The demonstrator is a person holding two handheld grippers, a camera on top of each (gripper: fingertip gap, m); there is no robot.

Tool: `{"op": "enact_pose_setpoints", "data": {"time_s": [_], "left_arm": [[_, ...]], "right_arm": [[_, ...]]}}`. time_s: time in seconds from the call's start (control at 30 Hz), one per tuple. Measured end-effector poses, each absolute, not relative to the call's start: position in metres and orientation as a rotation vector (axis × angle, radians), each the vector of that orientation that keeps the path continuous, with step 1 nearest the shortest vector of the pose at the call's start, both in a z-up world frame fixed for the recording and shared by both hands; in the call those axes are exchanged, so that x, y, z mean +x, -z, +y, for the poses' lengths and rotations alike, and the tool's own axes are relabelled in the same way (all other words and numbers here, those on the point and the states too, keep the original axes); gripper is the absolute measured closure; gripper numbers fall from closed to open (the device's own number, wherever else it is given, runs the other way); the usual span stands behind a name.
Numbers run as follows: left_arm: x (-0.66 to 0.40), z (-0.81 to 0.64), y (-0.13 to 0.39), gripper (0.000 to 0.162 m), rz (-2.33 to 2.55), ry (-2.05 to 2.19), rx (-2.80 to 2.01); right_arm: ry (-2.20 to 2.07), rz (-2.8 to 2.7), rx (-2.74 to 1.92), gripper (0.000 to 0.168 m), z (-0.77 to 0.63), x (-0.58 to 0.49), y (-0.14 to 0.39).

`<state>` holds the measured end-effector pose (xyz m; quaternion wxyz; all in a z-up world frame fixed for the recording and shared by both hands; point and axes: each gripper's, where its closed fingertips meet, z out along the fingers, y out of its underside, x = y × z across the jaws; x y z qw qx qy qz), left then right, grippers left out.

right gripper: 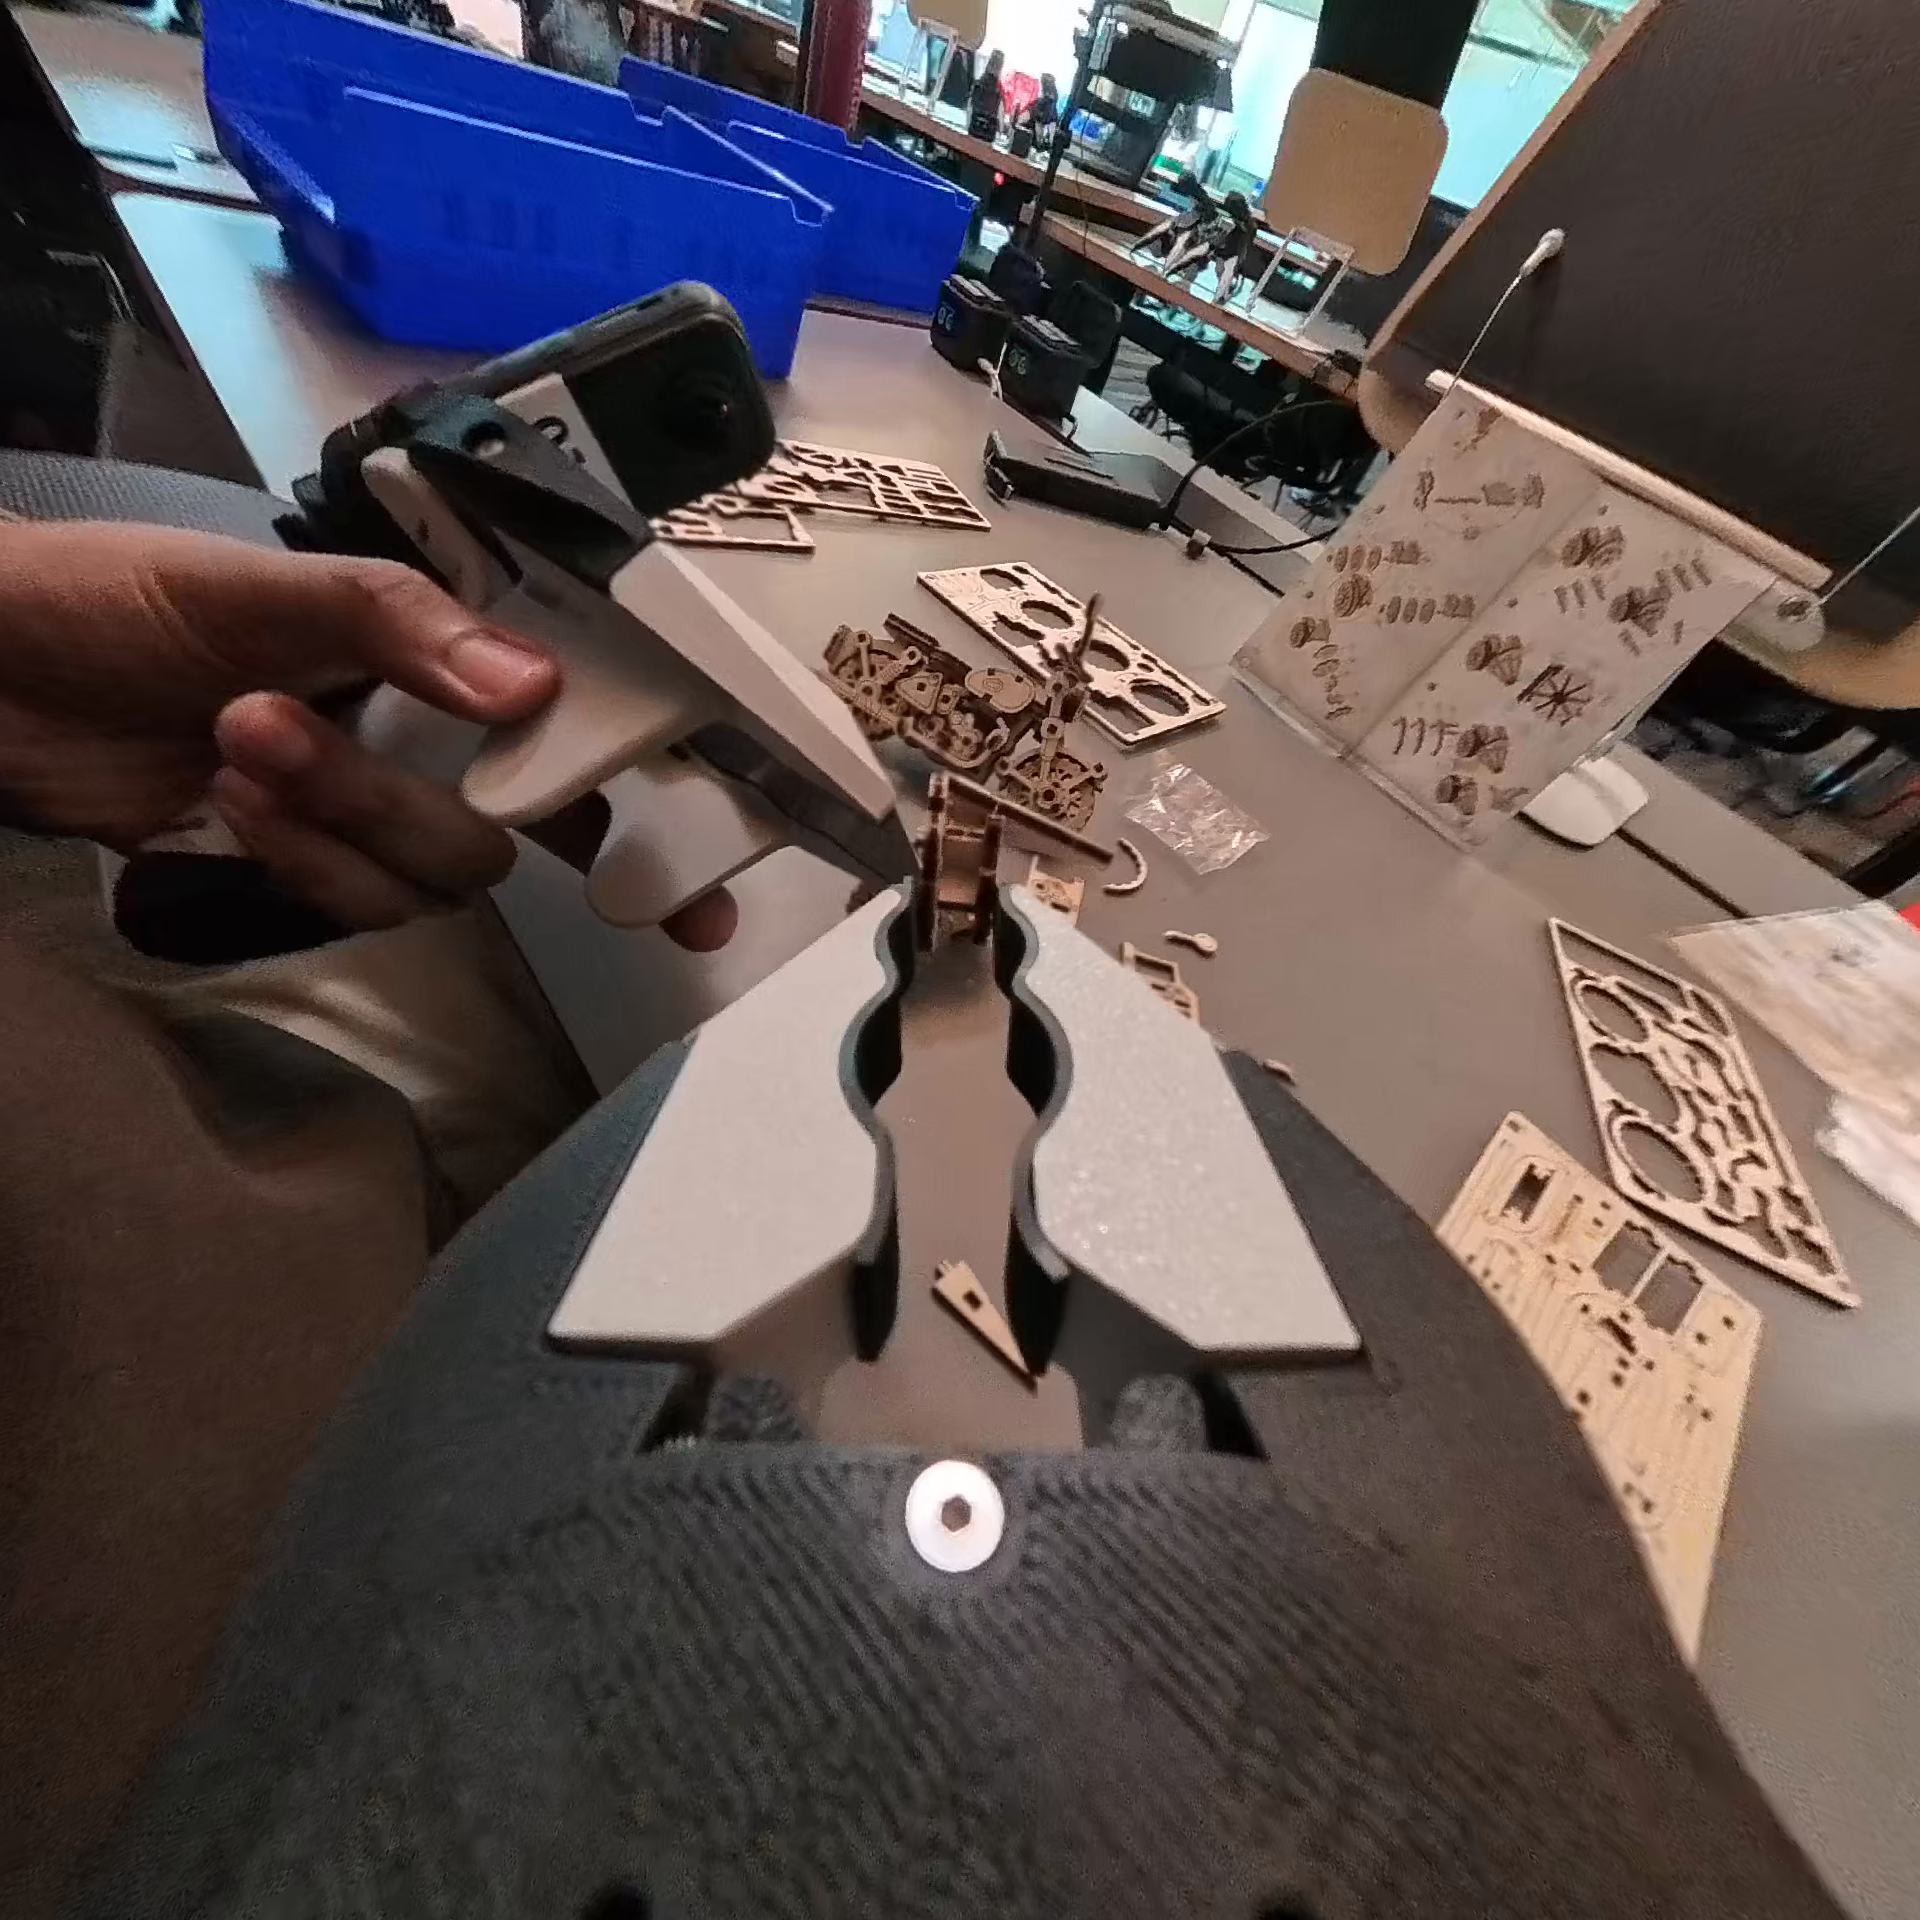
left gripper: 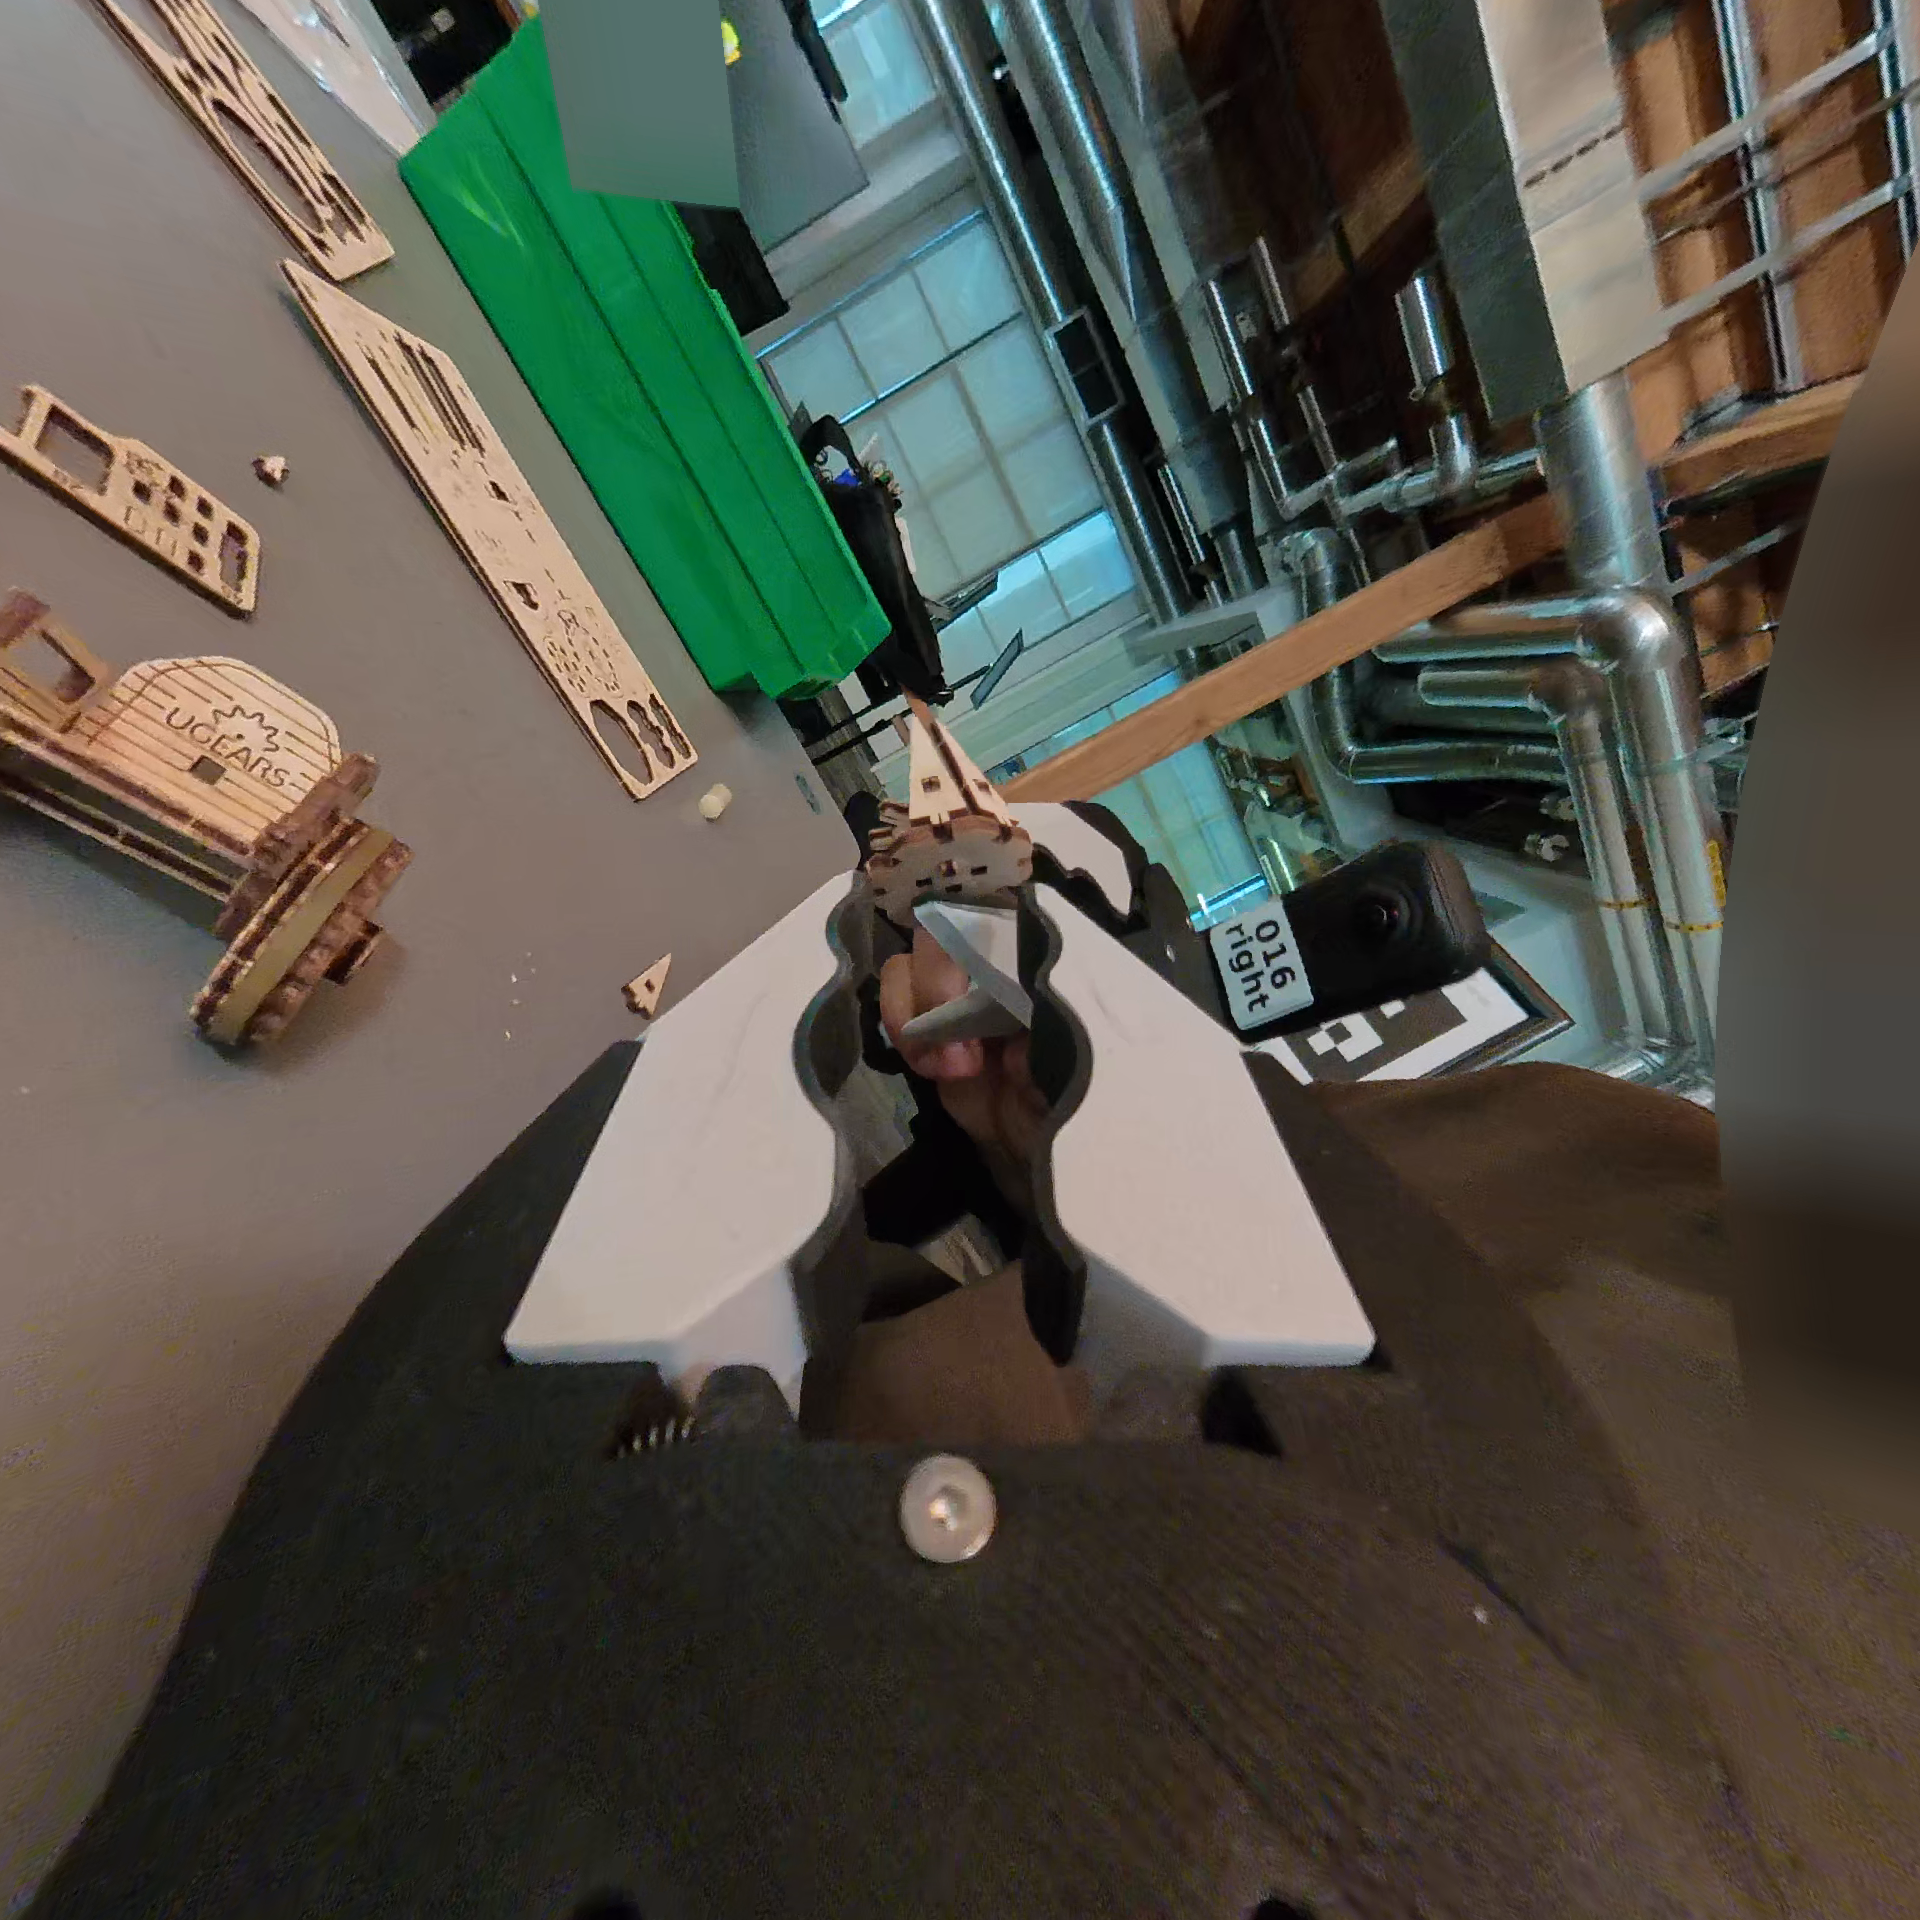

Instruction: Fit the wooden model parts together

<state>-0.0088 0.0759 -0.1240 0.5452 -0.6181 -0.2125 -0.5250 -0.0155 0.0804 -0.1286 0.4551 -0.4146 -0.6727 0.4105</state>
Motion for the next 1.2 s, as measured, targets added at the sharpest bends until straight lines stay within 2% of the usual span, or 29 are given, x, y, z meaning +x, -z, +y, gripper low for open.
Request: {"op": "enact_pose_setpoints", "data": {"time_s": [0.13,0.2,0.4,0.53,0.67,0.87,1.0,1.1,1.2], "left_arm": [[-0.006,0.077,0.124,0.132,-0.444,1.164,-1.509],[-0.010,0.078,0.128,0.124,-0.441,1.079,-1.549],[-0.006,0.081,0.129,0.113,-0.430,0.974,-1.590],[-0.008,0.080,0.126,0.115,-0.452,0.974,-1.561],[-0.013,0.078,0.123,0.130,-0.457,0.956,-1.538],[-0.015,0.076,0.122,0.130,-0.442,0.933,-1.534],[-0.024,0.074,0.123,0.130,-0.431,0.902,-1.538],[-0.033,0.071,0.124,0.130,-0.423,0.885,-1.549],[-0.038,0.070,0.128,0.130,-0.414,0.870,-1.573]], "right_arm": [[-1.096,-1.632,-1.104,0.157,0.084,-0.015,0.128],[-1.116,-1.615,-1.128,0.157,0.086,-0.016,0.127],[-1.040,-1.561,-1.105,0.158,0.085,-0.020,0.123],[-0.974,-1.578,-1.052,0.157,0.075,-0.021,0.124],[-0.950,-1.593,-1.041,0.156,0.070,-0.022,0.127],[-1.029,-1.612,-1.065,0.154,0.066,-0.020,0.127],[-1.155,-1.646,-1.057,0.135,0.067,-0.014,0.122],[-1.218,-1.749,-1.066,0.140,0.085,-0.001,0.123],[-1.161,-1.863,-1.258,0.139,0.121,0.010,0.149]]}}
